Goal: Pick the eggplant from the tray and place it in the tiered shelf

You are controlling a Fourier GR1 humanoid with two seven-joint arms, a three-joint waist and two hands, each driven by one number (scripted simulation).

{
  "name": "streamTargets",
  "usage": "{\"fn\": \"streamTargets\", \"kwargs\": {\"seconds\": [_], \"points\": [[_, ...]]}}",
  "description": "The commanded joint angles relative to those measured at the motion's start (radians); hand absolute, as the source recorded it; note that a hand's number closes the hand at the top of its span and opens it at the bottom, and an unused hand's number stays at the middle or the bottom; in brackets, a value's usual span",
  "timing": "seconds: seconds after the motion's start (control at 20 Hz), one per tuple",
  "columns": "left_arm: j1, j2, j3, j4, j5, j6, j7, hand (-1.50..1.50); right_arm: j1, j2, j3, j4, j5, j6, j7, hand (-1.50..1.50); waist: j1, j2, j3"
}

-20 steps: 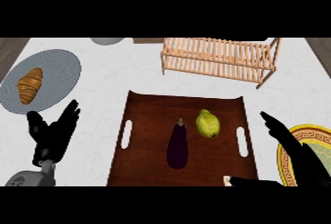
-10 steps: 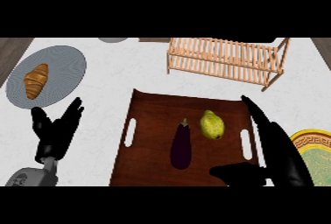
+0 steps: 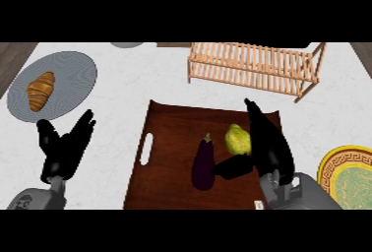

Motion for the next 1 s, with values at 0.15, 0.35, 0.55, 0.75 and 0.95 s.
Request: {"fn": "streamTargets", "kwargs": {"seconds": [0.15,0.35,0.55,0.75,0.95], "points": [[0.03,0.009,0.006,0.01,0.015,-0.018,0.042,0.0,-0.12,0.171,-0.005,0.197,0.044,0.122,0.241,-1.5,-0.007,0.0,-0.005],[0.027,-0.028,0.005,0.028,0.007,0.008,0.028,0.0,-0.115,0.221,-0.027,0.263,0.083,0.159,0.241,-1.5,-0.028,-0.002,-0.005],[0.04,-0.028,-0.009,-0.012,-0.022,0.033,0.04,0.0,-0.095,0.276,-0.012,0.336,0.185,0.112,0.241,-1.5,-0.026,-0.004,-0.003],[0.066,-0.017,0.0,-0.019,-0.008,0.009,0.049,0.0,-0.1,0.278,-0.048,0.338,0.193,0.164,0.241,-1.5,-0.029,-0.006,-0.003],[0.07,-0.031,0.005,0.02,-0.016,-0.016,-0.012,0.0,-0.127,0.279,-0.027,0.382,0.187,0.133,0.241,-1.5,-0.021,-0.002,-0.003]]}}
